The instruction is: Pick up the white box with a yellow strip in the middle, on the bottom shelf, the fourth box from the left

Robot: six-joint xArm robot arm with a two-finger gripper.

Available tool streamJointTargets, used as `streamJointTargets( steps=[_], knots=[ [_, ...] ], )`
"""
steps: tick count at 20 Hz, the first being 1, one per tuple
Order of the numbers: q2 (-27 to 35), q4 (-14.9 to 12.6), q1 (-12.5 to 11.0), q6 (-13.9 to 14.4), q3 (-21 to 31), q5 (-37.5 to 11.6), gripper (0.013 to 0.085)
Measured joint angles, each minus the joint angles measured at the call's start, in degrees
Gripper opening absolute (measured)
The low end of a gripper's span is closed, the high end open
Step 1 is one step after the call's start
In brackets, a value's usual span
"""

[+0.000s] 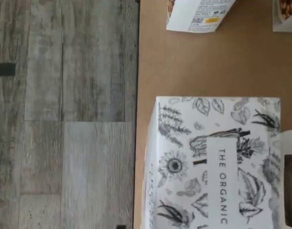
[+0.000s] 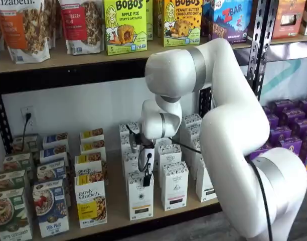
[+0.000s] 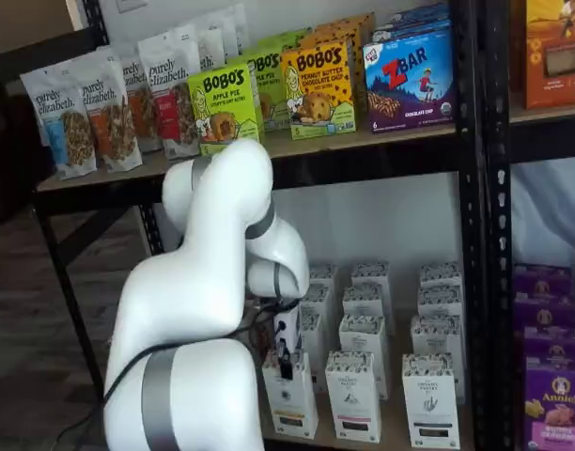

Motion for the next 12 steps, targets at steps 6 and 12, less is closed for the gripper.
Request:
streamJointTargets(
  steps=[6,12],
  knots=[
    [2.00,-2.14,0.41,2.32,-2.37,0.82,0.0850],
    [3.78,-4.28,0.71,4.48,-4.14,1.24,0.0850]
  ],
)
